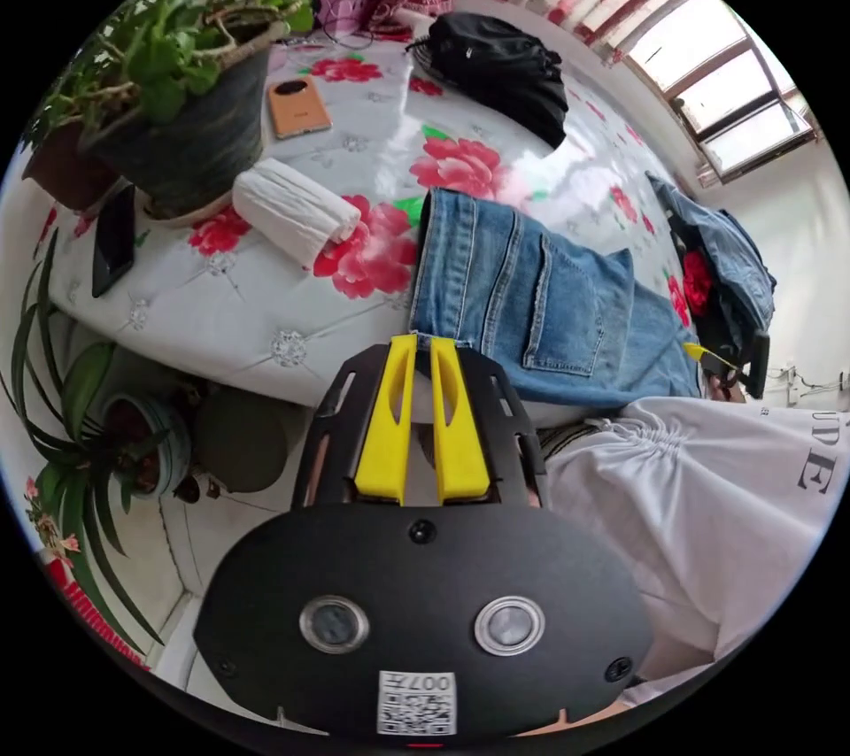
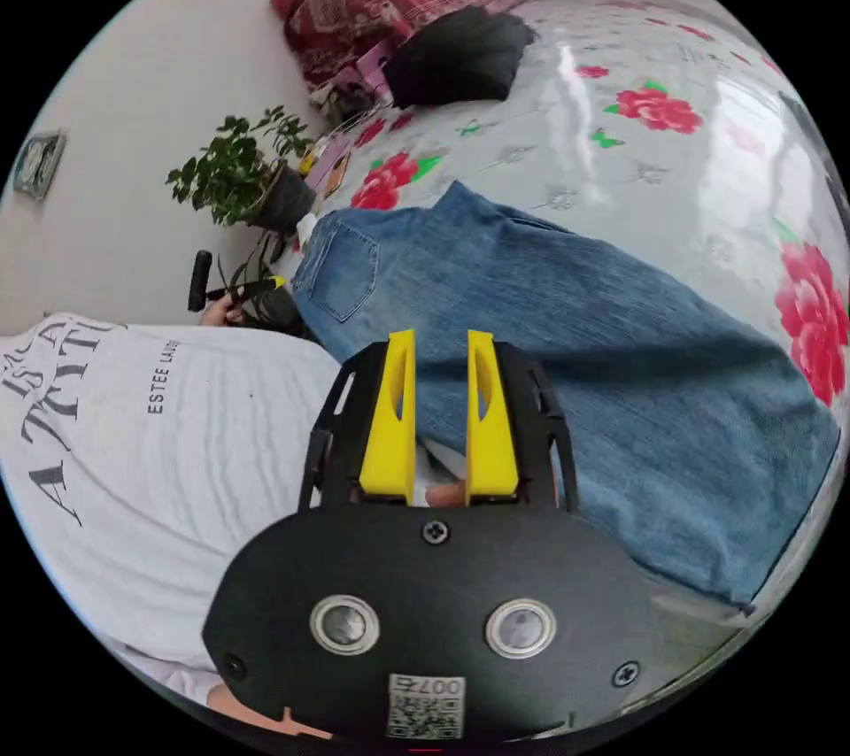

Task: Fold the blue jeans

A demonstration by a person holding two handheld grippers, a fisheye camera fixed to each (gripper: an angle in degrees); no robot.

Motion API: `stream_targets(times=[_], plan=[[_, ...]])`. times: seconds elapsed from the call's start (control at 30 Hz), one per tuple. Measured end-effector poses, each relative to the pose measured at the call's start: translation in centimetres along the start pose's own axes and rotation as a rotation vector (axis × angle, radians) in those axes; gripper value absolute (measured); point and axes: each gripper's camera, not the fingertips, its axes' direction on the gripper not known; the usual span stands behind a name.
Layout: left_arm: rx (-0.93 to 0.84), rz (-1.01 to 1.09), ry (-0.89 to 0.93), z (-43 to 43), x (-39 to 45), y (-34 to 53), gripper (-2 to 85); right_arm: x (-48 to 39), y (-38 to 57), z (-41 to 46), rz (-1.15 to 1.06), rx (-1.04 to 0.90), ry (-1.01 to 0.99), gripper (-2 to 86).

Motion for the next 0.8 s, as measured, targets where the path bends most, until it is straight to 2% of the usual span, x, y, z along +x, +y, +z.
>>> stream_targets(times=[0.13, 0.23, 0.33, 0.5, 0.67, 0.8], plan=[[0.089, -0.015, 0.061, -1.8, 0.6, -1.1, 3.4, 8.7, 7.1, -7.8, 0.522, 0.351, 0.165, 7.9], [0.094, 0.026, 0.112, -0.7, 2.4, -3.6, 3.6, 11.5, 11.2, -11.5, 0.769, 0.508, 0.322, 8.8], [0.042, 0.06, 0.159, 1.9, 5.0, -5.6, 3.5, 14.1, 13.2, -13.9, 0.949, 0.6, 0.357, 9.4], [-0.007, 0.062, 0.156, 5.3, 8.7, -6.1, 1.5, 16.9, 11.8, -15.5, 1.028, 0.607, 0.395, 8.1], [-0.047, 0.057, 0.163, 5.7, 9.9, -6.9, 0.3, 19.5, 10.7, -15.5, 1.02, 0.542, 0.296, 3.0], [-0.023, 0.048, 0.134, 4.3, 9.5, -7.5, 0.8, 17.8, 13.2, -18.9, 0.906, 0.613, 0.256, 1.1]])
